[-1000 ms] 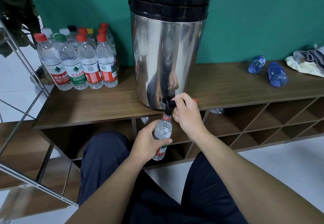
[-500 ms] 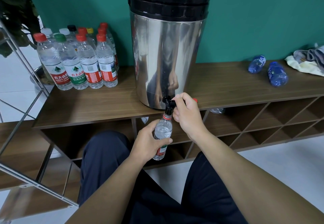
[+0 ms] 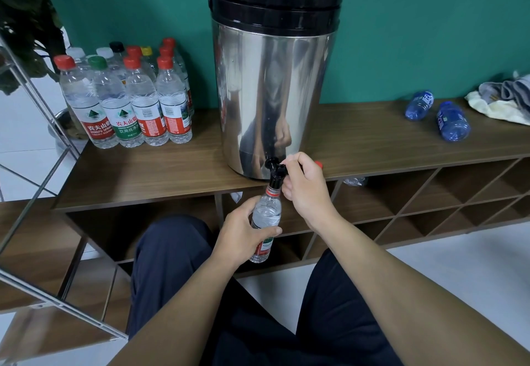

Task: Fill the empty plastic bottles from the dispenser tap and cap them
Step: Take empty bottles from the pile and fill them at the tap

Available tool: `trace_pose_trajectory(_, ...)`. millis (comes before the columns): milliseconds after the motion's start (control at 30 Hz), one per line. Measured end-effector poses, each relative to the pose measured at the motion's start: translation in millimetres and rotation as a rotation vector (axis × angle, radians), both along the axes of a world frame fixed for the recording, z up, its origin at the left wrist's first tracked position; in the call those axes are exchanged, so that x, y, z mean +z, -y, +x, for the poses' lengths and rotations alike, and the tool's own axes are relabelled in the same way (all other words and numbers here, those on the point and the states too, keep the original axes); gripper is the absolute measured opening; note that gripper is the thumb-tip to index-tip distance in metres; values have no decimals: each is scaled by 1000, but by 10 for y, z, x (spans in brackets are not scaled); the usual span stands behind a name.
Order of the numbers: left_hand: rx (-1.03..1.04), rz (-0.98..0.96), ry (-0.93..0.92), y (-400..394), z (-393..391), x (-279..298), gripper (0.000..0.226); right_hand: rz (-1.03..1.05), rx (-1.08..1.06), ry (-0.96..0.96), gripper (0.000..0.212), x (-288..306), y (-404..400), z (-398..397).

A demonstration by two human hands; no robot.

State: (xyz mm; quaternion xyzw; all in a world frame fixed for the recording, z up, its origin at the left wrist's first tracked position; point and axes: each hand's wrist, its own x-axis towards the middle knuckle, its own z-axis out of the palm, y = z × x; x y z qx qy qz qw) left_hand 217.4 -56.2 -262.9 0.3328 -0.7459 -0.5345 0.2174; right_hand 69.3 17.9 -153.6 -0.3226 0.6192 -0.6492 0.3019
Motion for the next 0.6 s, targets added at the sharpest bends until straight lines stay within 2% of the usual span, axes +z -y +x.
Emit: trace_pose_trajectory(600, -12, -1, -5, 0, 7, -1, 79, 21, -11, -17, 23, -10, -1, -9)
